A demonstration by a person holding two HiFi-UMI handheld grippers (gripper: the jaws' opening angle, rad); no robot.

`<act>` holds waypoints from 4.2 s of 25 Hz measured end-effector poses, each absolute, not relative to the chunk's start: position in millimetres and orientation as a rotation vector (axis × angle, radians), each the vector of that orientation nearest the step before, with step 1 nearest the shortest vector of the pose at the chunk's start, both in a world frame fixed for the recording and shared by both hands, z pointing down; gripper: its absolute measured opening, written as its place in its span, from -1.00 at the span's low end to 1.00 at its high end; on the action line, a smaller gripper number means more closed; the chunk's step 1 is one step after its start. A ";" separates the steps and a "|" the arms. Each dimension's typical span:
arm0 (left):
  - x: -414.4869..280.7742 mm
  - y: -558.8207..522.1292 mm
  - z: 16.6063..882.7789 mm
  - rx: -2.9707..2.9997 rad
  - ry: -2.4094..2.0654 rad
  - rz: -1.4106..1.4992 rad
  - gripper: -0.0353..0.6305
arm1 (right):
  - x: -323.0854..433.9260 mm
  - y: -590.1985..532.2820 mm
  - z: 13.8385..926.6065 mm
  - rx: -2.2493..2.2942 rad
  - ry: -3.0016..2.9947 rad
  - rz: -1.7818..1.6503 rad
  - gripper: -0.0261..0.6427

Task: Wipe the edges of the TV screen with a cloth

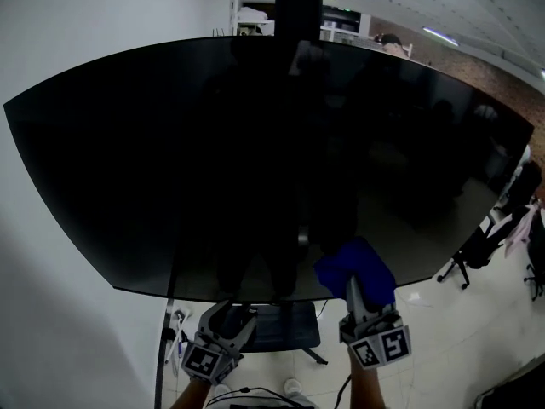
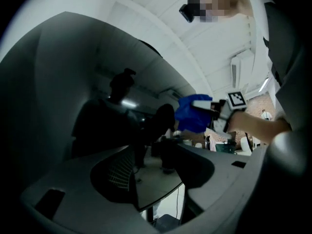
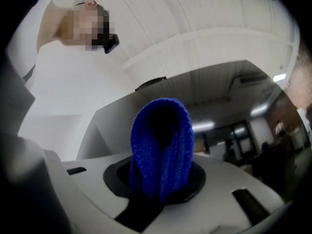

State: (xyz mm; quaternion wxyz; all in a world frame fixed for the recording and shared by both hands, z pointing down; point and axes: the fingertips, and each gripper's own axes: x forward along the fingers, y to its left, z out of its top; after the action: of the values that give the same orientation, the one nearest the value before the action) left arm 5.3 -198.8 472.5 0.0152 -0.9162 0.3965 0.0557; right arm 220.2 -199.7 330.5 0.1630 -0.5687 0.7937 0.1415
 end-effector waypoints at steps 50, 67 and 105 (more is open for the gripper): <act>336.4 -148.1 453.8 -3.081 -0.025 0.236 -0.30 | 569.2 -257.0 -31.6 -2.492 1.809 1.170 -0.55; 462.2 -107.4 460.6 -3.154 -0.286 0.134 -0.30 | 752.1 -223.0 36.4 -2.326 1.622 0.733 -0.58; 439.0 -131.4 552.3 -3.244 -0.009 -0.073 -0.30 | 749.1 -238.8 739.8 -2.527 1.724 -0.874 -0.61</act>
State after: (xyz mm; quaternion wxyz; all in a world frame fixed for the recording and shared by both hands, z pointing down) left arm 439.0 -131.4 552.3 -0.0518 -0.9984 -0.0027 -0.0224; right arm 749.1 -238.8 739.8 -0.0201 -0.7941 0.5418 -0.2747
